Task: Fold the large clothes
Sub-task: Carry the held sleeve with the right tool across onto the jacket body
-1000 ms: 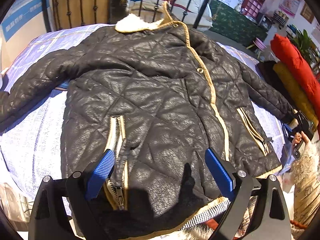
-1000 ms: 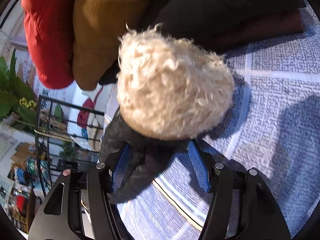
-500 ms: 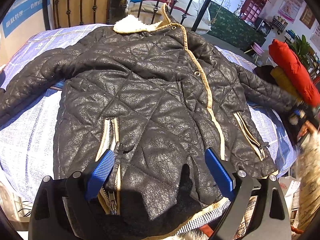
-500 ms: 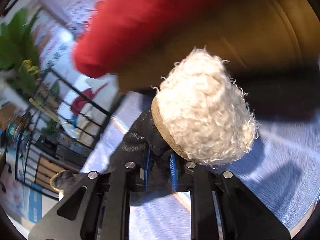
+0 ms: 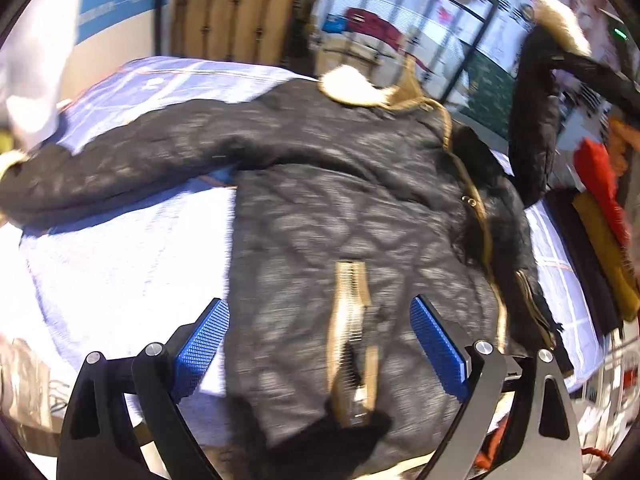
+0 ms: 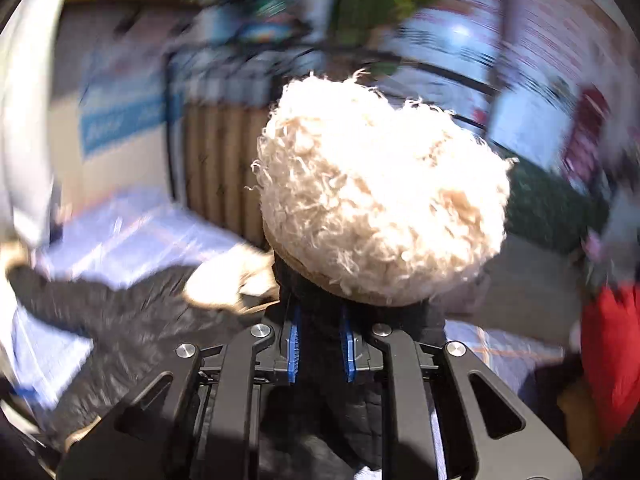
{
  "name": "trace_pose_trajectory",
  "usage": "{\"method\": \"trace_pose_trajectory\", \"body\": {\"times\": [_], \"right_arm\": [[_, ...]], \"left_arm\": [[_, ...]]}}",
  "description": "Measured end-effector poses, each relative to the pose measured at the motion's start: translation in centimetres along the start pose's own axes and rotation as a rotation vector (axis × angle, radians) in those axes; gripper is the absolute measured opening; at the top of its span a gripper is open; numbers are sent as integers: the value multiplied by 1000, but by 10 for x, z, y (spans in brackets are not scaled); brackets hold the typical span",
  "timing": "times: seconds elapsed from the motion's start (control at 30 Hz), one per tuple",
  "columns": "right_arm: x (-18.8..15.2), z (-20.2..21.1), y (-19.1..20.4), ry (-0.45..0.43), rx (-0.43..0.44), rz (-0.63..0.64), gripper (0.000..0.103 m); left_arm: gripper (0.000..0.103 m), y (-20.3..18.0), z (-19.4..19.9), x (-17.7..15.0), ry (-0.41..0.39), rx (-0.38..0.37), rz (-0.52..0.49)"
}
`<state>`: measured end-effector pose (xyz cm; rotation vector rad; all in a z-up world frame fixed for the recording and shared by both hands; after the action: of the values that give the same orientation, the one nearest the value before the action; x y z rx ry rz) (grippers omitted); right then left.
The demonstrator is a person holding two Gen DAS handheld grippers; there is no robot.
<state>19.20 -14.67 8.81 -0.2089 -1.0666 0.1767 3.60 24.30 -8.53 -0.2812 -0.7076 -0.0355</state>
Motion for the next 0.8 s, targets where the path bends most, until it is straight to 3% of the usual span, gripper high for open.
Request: {"method": "trace_pose_trajectory", "body": {"times": [0.1,0.17,0.3,0.37,0.4,0.43,0.5,0.6,0.7,0.8], "right_arm": [[-16,-48,105,95,52,232,17],[-47,-69,163,143,48,380,18],[-111,-105,224,221,-36,596,24],[-139,-107,221,236,-50,633,27],[-146,-104,219,221,-49,645,36],[-146,-98,217,197,-42,642,60],[-135,-82,211,112,-86,661,92],[-119,-54,205,-1,-107,706,93],[-105,-32,183,9,-21,542,93],[-94,-30,142,27,-44,363,93]], "left_arm": [[90,26,11,0,-14,43,39],[90,41,14,-2,-14,65,58],[90,62,15,-1,-13,86,102],[90,67,15,1,-15,86,108],[90,68,14,3,-15,87,105],[90,68,13,5,-18,87,100],[90,66,8,10,-19,80,91],[90,60,2,23,-30,59,84],[90,48,0,45,-72,30,70],[90,30,-5,74,-119,-8,30]]}}
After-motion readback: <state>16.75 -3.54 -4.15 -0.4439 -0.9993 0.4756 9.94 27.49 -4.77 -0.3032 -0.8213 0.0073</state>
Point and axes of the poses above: each gripper's, at about its wrist camera, not at the fingertips, and z roughly against the way its jaws point, y to its left, x to its top, the point moved 3 cm from there along -z, roughly the way its jaws point, and after that the axes turned 8 degrees about -y, right-handed, at the moved point
